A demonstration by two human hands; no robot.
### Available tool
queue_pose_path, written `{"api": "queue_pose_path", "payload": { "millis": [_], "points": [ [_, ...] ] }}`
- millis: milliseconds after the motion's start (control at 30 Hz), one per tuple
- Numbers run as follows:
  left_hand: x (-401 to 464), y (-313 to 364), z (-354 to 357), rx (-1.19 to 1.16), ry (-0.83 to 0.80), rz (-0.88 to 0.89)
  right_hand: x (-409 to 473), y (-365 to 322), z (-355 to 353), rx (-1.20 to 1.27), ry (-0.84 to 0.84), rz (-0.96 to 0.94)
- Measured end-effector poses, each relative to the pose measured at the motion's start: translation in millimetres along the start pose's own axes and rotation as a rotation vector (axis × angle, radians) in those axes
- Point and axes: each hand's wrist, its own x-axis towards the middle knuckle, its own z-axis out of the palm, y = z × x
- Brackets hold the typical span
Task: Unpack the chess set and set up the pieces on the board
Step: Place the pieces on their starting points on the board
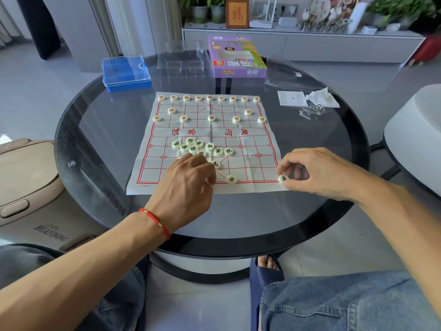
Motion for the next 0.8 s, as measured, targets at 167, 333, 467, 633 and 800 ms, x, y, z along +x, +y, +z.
{"api": "queue_pose_path", "payload": {
  "millis": [167, 333, 467, 633, 800],
  "points": [
    [8, -10, -14, 0.026, 0.019, -0.06, 8, -19, -2, 0.038, 0.11, -0.042],
    [11, -25, -26, 0.053, -0.029, -0.187, 40, -65, 17, -0.002, 0.121, -0.205],
    [9, -29, -30, 0.054, -0.042, -0.221, 64, -89, 25, -0.112, 0.107, -0.253],
    [5, -31, -30, 0.044, -0.046, -0.207, 79, -100, 32, -0.195, 0.058, -0.236],
    [3, -38, -39, 0.063, -0.035, -0.21, 78, -99, 29, -0.19, 0.076, -0.217]
  ]
}}
